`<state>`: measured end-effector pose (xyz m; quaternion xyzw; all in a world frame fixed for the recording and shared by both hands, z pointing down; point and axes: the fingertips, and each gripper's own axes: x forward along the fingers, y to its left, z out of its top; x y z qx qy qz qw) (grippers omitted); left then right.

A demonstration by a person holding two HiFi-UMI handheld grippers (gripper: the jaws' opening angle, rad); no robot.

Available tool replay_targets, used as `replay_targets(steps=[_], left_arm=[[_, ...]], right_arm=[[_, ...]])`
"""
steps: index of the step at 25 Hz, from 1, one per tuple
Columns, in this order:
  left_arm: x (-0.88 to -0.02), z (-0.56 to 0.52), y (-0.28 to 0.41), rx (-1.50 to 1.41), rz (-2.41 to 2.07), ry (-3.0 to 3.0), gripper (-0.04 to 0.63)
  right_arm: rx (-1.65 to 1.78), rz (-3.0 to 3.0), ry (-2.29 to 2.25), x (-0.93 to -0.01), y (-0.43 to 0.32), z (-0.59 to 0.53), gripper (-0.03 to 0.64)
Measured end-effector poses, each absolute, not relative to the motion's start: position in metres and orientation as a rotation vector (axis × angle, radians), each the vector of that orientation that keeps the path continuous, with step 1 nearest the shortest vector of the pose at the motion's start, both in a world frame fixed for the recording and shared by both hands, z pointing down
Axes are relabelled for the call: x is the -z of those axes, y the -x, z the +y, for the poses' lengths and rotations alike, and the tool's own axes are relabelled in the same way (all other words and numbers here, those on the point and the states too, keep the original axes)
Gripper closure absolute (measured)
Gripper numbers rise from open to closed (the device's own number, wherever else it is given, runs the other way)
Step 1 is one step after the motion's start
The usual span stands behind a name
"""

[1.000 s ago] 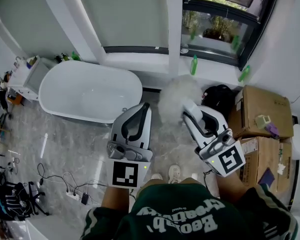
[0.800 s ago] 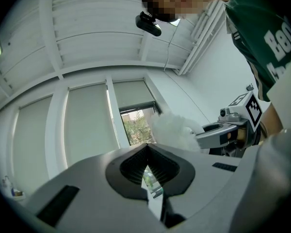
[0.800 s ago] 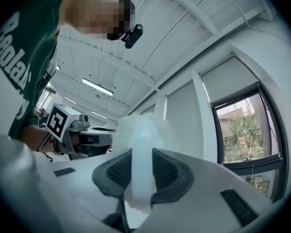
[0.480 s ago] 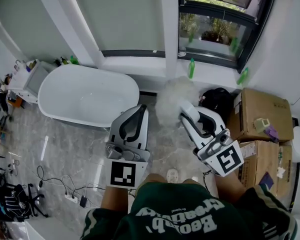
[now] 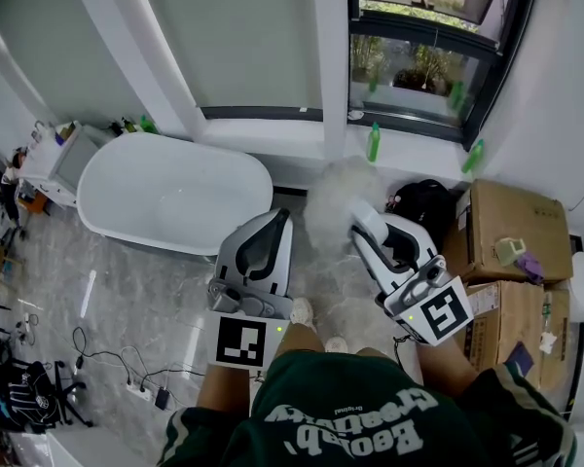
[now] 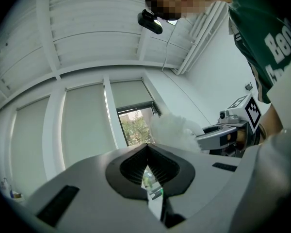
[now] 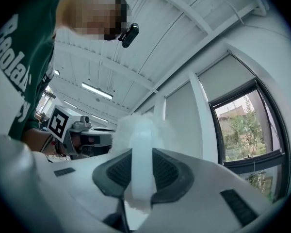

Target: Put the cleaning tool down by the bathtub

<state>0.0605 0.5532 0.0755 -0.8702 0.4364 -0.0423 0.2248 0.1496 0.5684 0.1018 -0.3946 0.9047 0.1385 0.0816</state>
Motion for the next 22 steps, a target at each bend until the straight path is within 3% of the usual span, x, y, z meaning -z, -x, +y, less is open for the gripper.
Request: replay_targets(steps=[22], left_arm=[[-0.089, 0.473, -0.063, 0.069, 1.221, 2.443, 0.586]], right_arm=[[-0.447, 2.714, 1.215, -0.112, -0.151, 0.498, 0.523]])
